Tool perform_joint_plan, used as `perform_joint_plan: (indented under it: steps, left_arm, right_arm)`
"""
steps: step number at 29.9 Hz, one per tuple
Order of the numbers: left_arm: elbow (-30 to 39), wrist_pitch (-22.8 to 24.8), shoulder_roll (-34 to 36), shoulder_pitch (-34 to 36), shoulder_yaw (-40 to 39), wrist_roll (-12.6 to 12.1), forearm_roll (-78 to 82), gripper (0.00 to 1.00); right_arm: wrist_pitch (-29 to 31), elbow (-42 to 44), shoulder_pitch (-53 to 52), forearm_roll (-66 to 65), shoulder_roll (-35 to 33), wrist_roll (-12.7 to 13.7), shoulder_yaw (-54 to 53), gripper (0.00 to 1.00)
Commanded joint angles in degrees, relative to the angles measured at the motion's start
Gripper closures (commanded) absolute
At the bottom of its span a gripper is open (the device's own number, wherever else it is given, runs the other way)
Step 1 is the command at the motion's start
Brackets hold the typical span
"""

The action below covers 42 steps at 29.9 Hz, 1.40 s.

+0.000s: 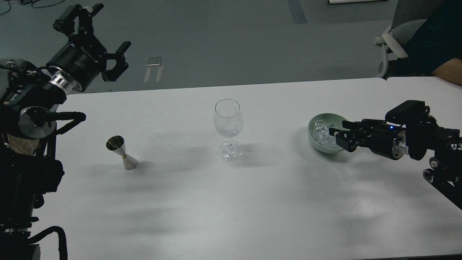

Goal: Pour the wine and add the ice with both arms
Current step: 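Reach the right gripper into the green bowl of ice, then grasp ice cubes from the bowl with the right gripper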

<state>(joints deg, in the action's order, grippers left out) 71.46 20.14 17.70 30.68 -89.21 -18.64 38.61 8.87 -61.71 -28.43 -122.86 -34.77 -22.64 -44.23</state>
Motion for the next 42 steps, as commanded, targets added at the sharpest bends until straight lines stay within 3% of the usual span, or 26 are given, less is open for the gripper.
perform_joint_plan:
  steps: [1, 10, 42]
  left_arm:
    - [0.0, -0.02, -0.04, 0.0, 0.0, 0.0, 0.15, 0.02]
    - [0.0, -0.02, -0.04, -0.09, 0.0, 0.0, 0.15, 0.02]
    - [0.26, -0.02, -0.04, -0.18, 0.0, 0.0, 0.33, 0.02]
  right_arm:
    - [0.0, 0.02, 0.13, -0.02, 0.05, 0.14, 0.2, 0.46]
    - [0.0, 2.04, -0.57, -0.02, 3.39, 0.49, 0.2, 0.45]
    - [-0.43, 5.73, -0.48, -0.02, 5.5, 1.81, 0.37, 0.42]
